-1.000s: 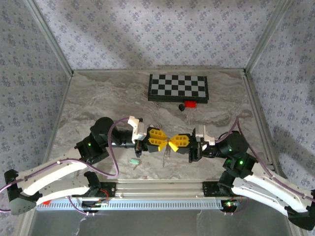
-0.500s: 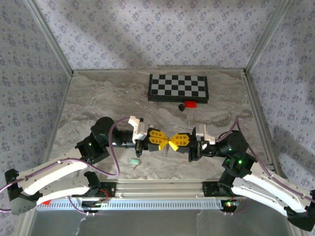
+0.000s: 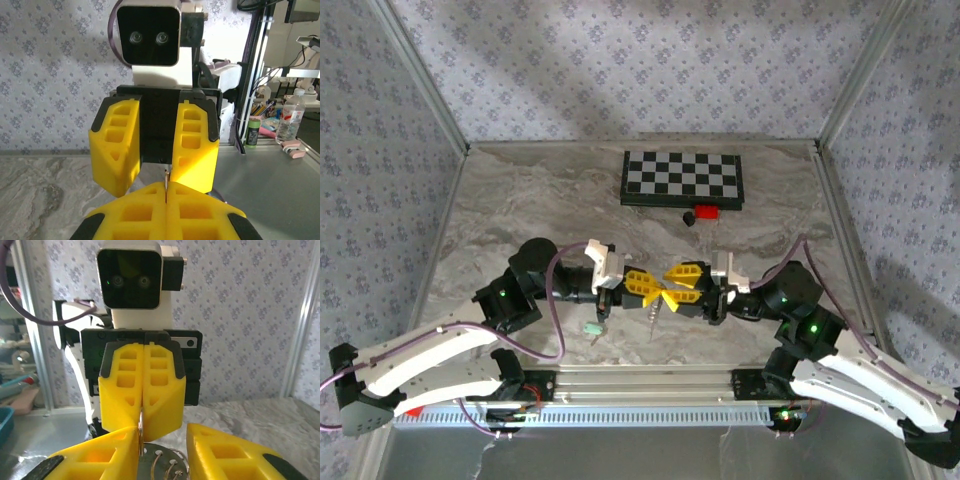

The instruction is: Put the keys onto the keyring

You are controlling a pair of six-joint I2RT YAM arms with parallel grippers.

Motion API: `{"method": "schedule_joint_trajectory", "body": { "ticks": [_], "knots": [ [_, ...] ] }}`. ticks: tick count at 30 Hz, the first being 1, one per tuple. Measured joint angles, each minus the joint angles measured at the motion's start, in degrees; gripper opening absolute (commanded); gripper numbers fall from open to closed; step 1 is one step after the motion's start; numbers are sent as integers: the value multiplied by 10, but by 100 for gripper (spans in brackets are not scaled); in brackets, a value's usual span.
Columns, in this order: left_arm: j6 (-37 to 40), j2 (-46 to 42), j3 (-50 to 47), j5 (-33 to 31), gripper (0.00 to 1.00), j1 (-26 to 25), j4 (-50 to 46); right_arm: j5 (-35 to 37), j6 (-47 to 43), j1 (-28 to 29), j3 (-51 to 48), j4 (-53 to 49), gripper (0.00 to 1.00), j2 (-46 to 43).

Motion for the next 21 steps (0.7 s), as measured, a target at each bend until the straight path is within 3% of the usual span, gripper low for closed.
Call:
{"method": "schedule_joint_trajectory", "body": {
  "ticks": [12,18,21],
  "knots": [
    [35,20,24,-12,0,0,-59,65,-75,33,30,-111,16,-7],
    [42,23,27,-19,0,0,-69,69,-84,33,30,-120,0,-9],
    [47,23,28,-19,19,-2,-71,69,-84,33,30,-122,0,-11]
  ]
}}
